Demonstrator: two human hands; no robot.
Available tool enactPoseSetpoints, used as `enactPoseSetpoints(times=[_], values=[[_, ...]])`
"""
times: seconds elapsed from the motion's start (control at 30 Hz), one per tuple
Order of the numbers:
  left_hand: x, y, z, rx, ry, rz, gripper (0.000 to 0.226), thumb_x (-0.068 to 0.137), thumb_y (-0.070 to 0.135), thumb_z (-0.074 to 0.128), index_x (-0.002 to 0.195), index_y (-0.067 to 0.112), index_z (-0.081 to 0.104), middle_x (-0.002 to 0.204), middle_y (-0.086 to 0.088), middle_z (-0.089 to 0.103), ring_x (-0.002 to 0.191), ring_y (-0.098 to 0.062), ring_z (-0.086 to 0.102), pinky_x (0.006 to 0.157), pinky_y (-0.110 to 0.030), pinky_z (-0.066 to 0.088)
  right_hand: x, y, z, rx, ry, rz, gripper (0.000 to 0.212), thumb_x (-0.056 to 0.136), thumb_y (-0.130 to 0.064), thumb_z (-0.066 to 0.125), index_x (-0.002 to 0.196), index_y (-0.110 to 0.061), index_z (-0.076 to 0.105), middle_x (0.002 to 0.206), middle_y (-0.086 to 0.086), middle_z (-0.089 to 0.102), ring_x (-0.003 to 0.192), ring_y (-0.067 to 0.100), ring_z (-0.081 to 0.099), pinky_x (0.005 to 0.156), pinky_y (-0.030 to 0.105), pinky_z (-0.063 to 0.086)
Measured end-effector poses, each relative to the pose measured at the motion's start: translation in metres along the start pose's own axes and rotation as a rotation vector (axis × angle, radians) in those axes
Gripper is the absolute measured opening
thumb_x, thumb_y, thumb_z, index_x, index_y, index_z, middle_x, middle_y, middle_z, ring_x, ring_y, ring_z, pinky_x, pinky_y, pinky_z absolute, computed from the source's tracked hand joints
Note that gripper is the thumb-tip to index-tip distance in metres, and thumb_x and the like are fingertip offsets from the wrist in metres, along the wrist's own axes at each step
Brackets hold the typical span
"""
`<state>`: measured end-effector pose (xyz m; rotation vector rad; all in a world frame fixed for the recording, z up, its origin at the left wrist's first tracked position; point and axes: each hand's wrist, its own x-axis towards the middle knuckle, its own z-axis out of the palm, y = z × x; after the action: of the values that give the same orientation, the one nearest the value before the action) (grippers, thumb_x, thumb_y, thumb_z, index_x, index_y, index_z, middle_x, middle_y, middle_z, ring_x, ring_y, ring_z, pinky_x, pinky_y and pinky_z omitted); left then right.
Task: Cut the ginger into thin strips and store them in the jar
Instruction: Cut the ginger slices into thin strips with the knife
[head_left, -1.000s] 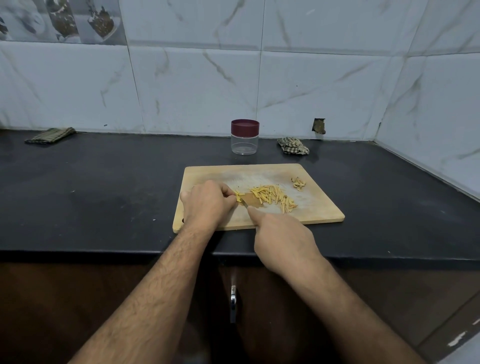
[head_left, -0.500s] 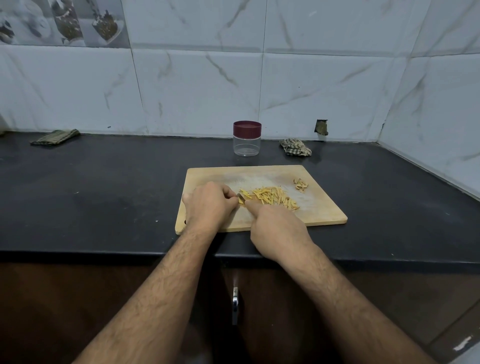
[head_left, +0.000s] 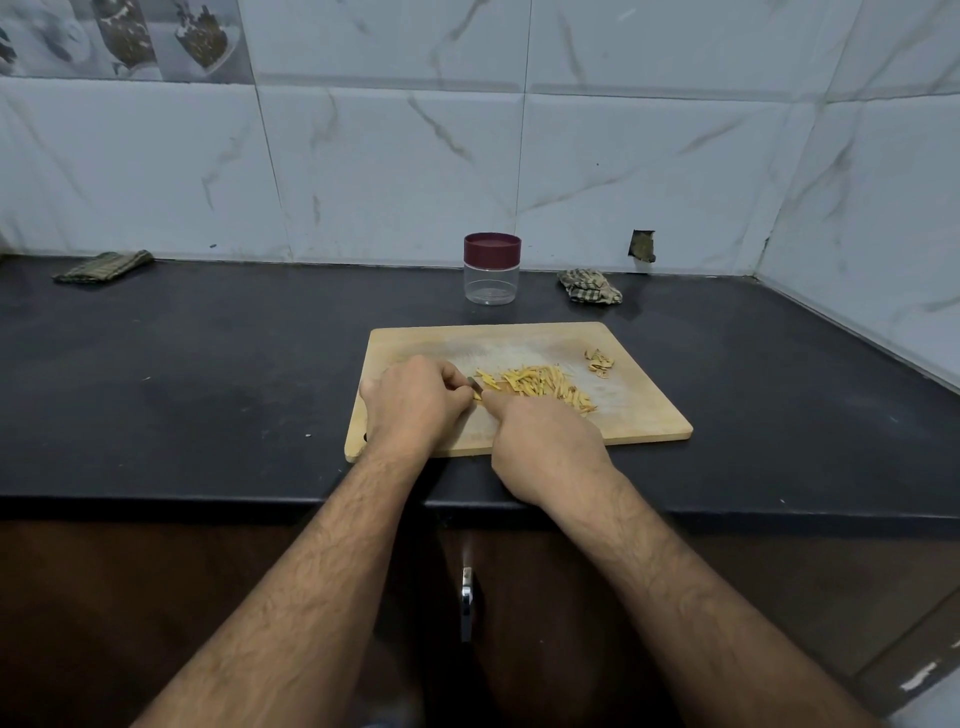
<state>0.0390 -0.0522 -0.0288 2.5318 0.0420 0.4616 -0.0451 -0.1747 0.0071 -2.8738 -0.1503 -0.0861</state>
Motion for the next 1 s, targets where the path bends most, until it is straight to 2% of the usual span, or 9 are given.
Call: enactPoseSetpoints(times=[0.13,0.23,0.53,0.7,0.87,1.0], values=[[-0.002,0.001,-0.001,0.000,0.016,-0.005,0.015,0.086,0.031,0.062,0.071,0.032,0.066,0.071,0.017,0.063,0.082,-0.008,0.056,0.089,-0.038,0.025,-0.014,0.008,0.004,-0.023,-0.001,-0.004,0.065,0.095,-0.007,0.042,0.152,-0.036,0.031,0.119,0.005,0.061,0.109,0.026,0.056,0.075,0.036,0.044],[-0.002,0.002,-0.001,0.002,0.017,0.002,0.015,0.085,0.032,0.064,0.070,0.031,0.065,0.069,0.017,0.061,0.080,-0.008,0.054,0.087,-0.037,0.023,-0.025,0.015,0.007,-0.013,0.000,0.015,0.063,0.097,-0.012,0.042,0.152,-0.040,0.028,0.112,0.004,0.062,0.103,0.024,0.056,0.070,0.035,0.045],[-0.001,0.001,-0.001,-0.003,0.011,-0.009,0.019,0.085,0.033,0.064,0.067,0.031,0.062,0.069,0.016,0.061,0.081,-0.010,0.054,0.086,-0.037,0.023,-0.013,0.012,0.003,0.068,0.035,0.027,0.058,0.099,-0.013,0.040,0.152,-0.035,0.031,0.133,0.004,0.057,0.119,0.026,0.053,0.092,0.038,0.050],[-0.001,0.002,0.000,0.006,0.011,-0.019,0.019,0.086,0.033,0.062,0.067,0.031,0.063,0.070,0.015,0.063,0.084,-0.013,0.057,0.088,-0.038,0.026,-0.008,0.008,0.007,0.087,0.062,0.006,0.055,0.097,-0.013,0.040,0.147,-0.033,0.038,0.127,0.005,0.059,0.114,0.027,0.055,0.087,0.038,0.050],[0.001,-0.001,0.001,-0.011,0.012,-0.015,0.019,0.087,0.038,0.063,0.070,0.032,0.064,0.087,0.015,0.071,0.092,-0.012,0.060,0.088,-0.039,0.026,-0.004,0.002,0.005,0.070,0.029,-0.001,0.057,0.097,-0.012,0.041,0.149,-0.034,0.036,0.129,0.005,0.060,0.118,0.028,0.053,0.084,0.036,0.046],[0.001,-0.001,0.001,-0.012,0.017,-0.014,0.018,0.087,0.038,0.062,0.070,0.032,0.064,0.086,0.014,0.071,0.093,-0.012,0.061,0.087,-0.038,0.026,-0.004,-0.003,0.003,0.013,0.014,-0.003,0.058,0.092,-0.007,0.044,0.145,-0.031,0.040,0.117,0.005,0.061,0.095,0.024,0.050,0.071,0.033,0.038]])
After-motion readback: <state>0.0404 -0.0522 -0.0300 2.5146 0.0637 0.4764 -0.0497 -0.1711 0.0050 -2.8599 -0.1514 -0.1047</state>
